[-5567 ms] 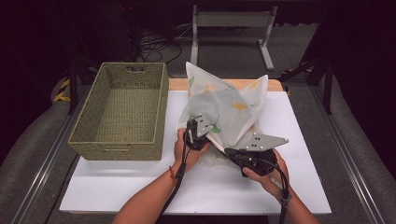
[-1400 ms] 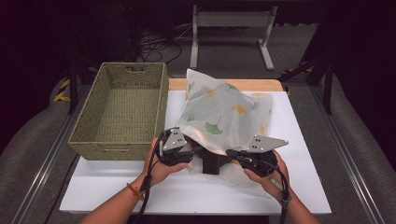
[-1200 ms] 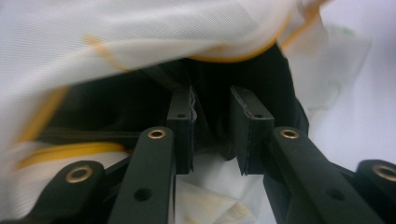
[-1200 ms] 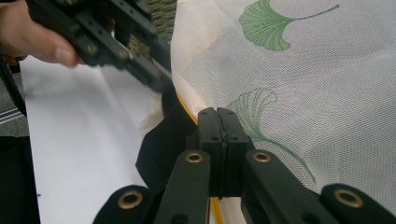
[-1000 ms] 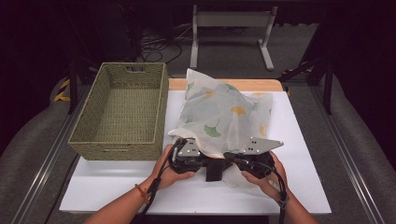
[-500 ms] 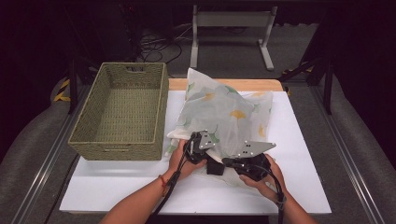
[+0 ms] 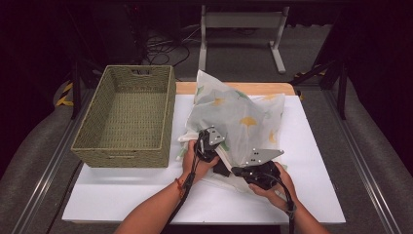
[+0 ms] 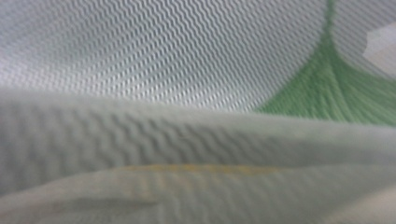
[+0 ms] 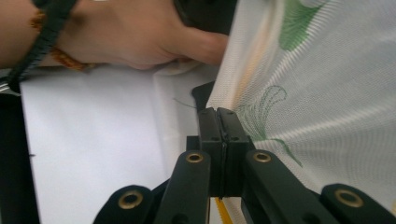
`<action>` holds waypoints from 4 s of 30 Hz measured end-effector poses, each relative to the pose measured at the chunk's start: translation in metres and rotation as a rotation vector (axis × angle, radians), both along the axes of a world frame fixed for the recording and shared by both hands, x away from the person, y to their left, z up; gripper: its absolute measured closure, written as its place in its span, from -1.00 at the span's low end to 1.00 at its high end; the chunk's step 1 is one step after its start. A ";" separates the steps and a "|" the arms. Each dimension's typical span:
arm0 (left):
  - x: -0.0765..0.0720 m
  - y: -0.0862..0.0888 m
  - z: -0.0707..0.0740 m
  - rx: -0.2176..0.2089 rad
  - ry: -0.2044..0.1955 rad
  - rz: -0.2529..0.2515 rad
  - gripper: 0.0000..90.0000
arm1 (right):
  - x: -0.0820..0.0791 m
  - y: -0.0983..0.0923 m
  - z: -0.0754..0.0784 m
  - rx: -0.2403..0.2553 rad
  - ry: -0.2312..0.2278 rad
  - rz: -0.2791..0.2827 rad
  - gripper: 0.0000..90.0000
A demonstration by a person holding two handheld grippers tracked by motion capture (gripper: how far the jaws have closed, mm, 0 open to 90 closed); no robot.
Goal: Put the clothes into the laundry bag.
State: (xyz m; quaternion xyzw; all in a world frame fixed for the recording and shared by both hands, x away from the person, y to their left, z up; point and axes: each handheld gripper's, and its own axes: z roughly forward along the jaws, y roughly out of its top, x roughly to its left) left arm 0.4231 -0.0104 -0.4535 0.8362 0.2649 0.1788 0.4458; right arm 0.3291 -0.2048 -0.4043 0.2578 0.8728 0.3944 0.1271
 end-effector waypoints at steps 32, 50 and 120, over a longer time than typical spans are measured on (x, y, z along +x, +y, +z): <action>-0.042 0.007 -0.002 0.165 0.051 -0.199 0.50 | -0.001 -0.009 0.013 0.056 -0.035 -0.033 1.00; 0.004 0.004 0.004 0.000 -0.014 0.057 0.88 | -0.005 0.002 0.005 0.059 0.038 0.034 1.00; -0.007 0.023 0.004 0.097 0.046 -0.080 0.94 | -0.006 -0.007 0.014 0.071 0.033 0.045 1.00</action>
